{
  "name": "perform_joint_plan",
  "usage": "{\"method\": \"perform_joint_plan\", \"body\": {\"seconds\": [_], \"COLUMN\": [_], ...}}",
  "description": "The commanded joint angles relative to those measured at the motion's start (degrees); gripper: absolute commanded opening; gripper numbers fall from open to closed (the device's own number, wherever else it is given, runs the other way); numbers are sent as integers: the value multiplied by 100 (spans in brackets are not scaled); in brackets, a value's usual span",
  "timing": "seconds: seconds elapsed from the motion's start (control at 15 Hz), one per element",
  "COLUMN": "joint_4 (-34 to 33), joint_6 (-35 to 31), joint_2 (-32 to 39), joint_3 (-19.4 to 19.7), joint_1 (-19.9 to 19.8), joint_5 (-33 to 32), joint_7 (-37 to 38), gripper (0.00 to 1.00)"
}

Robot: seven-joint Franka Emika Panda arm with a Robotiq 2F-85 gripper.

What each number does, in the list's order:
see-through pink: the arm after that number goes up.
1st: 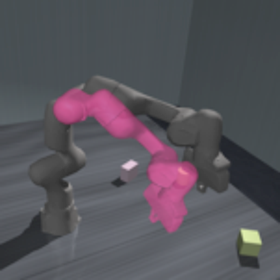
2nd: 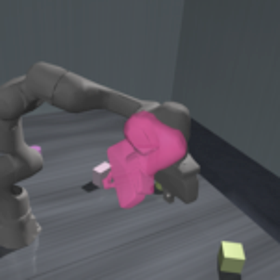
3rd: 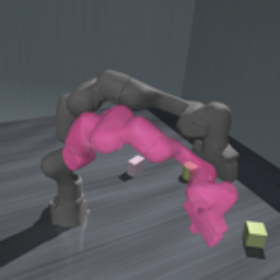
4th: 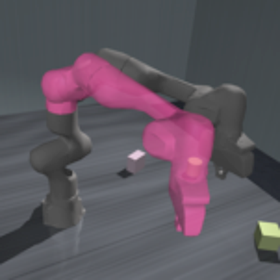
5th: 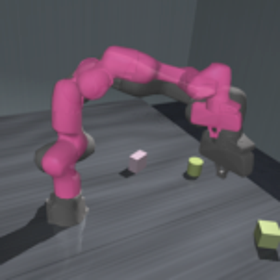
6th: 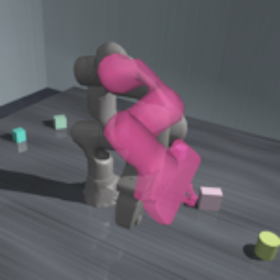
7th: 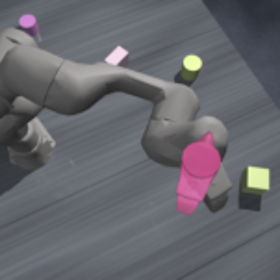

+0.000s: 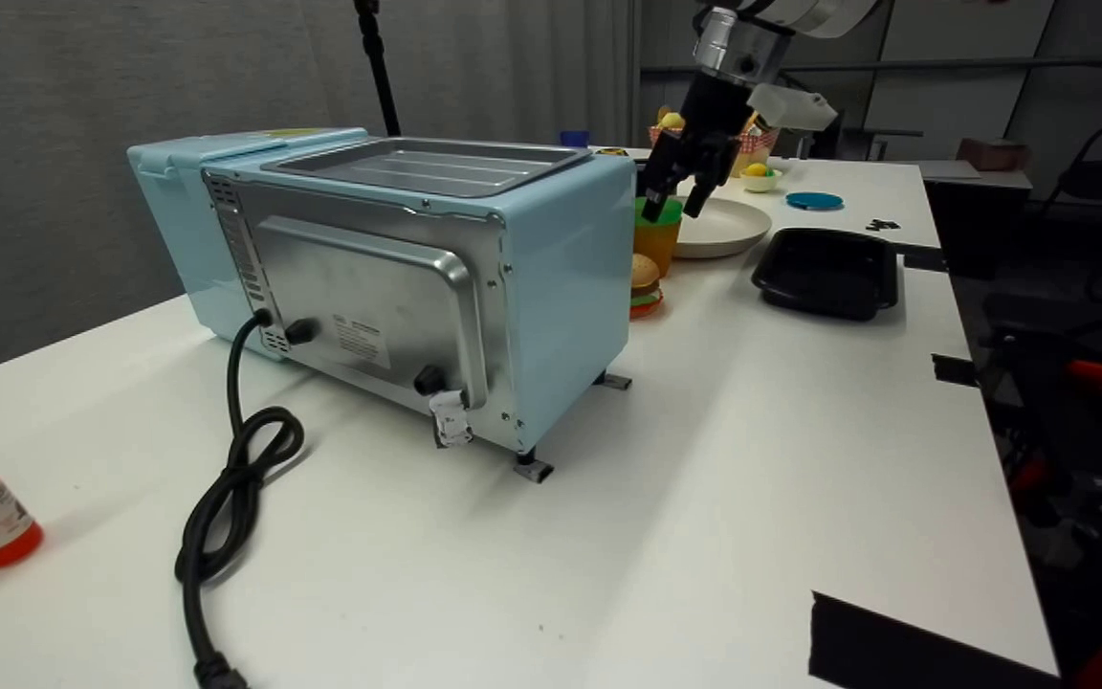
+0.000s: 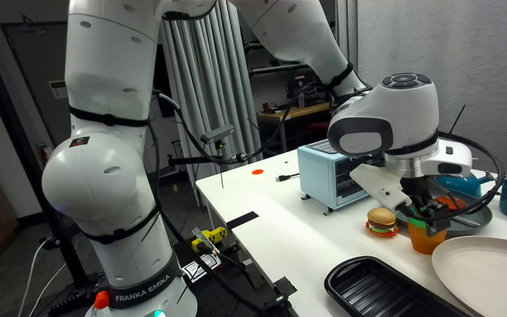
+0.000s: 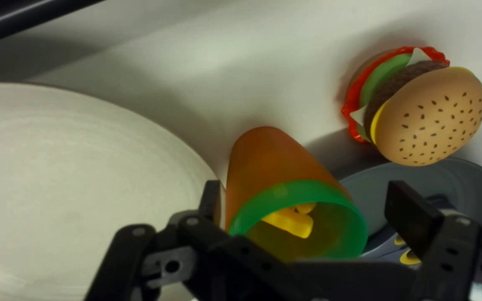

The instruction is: Pour the things in the green cup onto the plate

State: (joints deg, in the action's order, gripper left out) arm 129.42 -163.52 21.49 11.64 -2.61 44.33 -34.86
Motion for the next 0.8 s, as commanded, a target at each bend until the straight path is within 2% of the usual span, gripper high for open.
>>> {"method": "perform_joint_plan", "body": {"seconds": [0.0, 0.53, 0.6, 0.67, 0.73], "joint_4": [-314, -596, -613, -632, -643], "joint_6": [-226, -277, -277, -279, -274], "joint_2": [283, 537, 553, 569, 583], "joint_3": [-159, -194, -203, -208, -207], "joint_1": [-119, -140, -148, -153, -157], "joint_5": [267, 248, 256, 259, 251], "joint_7": [-150, -154, -159, -161, -161], "gripper": [100, 100, 95, 74, 70]}}
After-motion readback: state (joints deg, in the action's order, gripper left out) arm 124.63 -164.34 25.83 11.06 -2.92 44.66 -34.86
